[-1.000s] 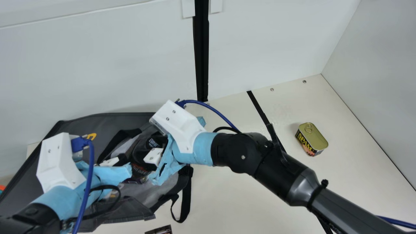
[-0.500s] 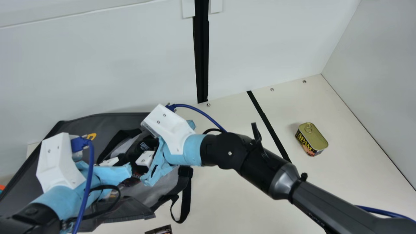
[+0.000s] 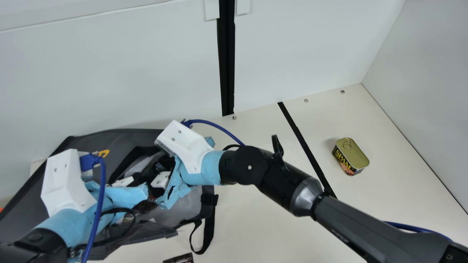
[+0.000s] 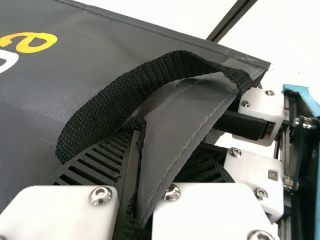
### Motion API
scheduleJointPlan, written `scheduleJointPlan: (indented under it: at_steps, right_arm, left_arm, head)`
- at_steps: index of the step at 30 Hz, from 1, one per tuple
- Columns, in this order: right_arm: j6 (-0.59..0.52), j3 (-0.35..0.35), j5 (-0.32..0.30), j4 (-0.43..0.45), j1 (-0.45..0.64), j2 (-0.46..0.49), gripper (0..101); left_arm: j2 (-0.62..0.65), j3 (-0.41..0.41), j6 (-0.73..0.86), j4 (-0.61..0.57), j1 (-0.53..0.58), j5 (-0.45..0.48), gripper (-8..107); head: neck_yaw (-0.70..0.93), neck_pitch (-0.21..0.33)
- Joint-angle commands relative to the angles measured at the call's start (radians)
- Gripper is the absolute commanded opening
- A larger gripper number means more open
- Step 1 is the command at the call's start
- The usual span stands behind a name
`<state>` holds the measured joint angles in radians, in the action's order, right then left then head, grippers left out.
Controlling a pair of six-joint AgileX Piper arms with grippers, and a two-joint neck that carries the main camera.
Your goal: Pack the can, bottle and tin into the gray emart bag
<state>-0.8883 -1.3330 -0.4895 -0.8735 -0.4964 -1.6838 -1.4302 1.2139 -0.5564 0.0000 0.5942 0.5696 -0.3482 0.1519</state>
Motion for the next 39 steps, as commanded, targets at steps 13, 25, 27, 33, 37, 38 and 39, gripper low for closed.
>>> scheduleJointPlan:
  at_steps: [13, 25, 27, 33, 37, 38, 39]
  right_arm:
    - [-0.028, -0.017, -0.044, 0.009, 0.012, -0.006, 63]
    - [-0.040, 0.002, -0.065, 0.004, 0.033, 0.025, 91]
    - [-0.042, 0.011, -0.068, 0.003, 0.038, 0.036, 91]
    - [-0.051, 0.043, -0.081, 0.001, 0.058, 0.073, 91]
    - [-0.059, 0.062, -0.091, 0.000, 0.074, 0.096, 91]
    - [-0.061, 0.066, -0.094, 0.000, 0.079, 0.101, 91]
    - [-0.062, 0.069, -0.097, 0.001, 0.083, 0.107, 91]
  left_arm:
    - [0.000, 0.000, 0.000, 0.000, 0.000, 0.000, 10]
    - [0.000, 0.000, 0.000, 0.000, 0.000, 0.000, 10]
    - [0.000, 0.000, 0.000, 0.000, 0.000, 0.000, 10]
    - [0.000, 0.000, 0.000, 0.000, 0.000, 0.000, 10]
    - [0.000, 0.000, 0.000, 0.000, 0.000, 0.000, 10]
    - [0.000, 0.000, 0.000, 0.000, 0.000, 0.000, 10]
    - [0.000, 0.000, 0.000, 0.000, 0.000, 0.000, 10]
  head:
    - [-0.001, 0.023]
    - [-0.001, 0.023]
    - [-0.001, 0.023]
    - [-0.001, 0.023]
    - [-0.001, 0.023]
    - [-0.001, 0.023]
    - [-0.001, 0.023]
